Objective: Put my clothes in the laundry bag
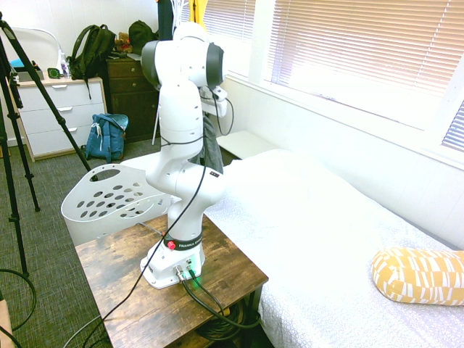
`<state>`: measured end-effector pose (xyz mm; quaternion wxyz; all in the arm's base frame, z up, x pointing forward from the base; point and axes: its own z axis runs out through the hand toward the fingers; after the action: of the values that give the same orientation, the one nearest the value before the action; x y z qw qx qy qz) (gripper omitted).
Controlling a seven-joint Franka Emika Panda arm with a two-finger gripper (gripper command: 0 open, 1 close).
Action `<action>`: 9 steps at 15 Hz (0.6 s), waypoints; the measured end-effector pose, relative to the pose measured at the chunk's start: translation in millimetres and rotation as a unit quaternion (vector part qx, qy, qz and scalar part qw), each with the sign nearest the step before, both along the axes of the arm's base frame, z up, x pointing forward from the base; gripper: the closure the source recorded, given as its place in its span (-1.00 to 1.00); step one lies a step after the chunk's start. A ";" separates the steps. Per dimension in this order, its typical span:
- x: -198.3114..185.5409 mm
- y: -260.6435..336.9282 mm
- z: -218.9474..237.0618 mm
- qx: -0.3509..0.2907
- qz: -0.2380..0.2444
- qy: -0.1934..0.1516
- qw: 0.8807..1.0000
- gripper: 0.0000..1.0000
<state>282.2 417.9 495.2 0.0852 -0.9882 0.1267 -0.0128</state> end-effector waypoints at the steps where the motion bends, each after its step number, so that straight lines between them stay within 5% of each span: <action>1: -41.9 11.1 18.2 -0.004 0.016 -0.005 1.000 1.00; 9: -295.9 62.4 35.8 -0.021 0.120 0.009 0.993 1.00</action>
<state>-13.6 480.3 531.0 0.0644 -0.9979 0.0076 0.0041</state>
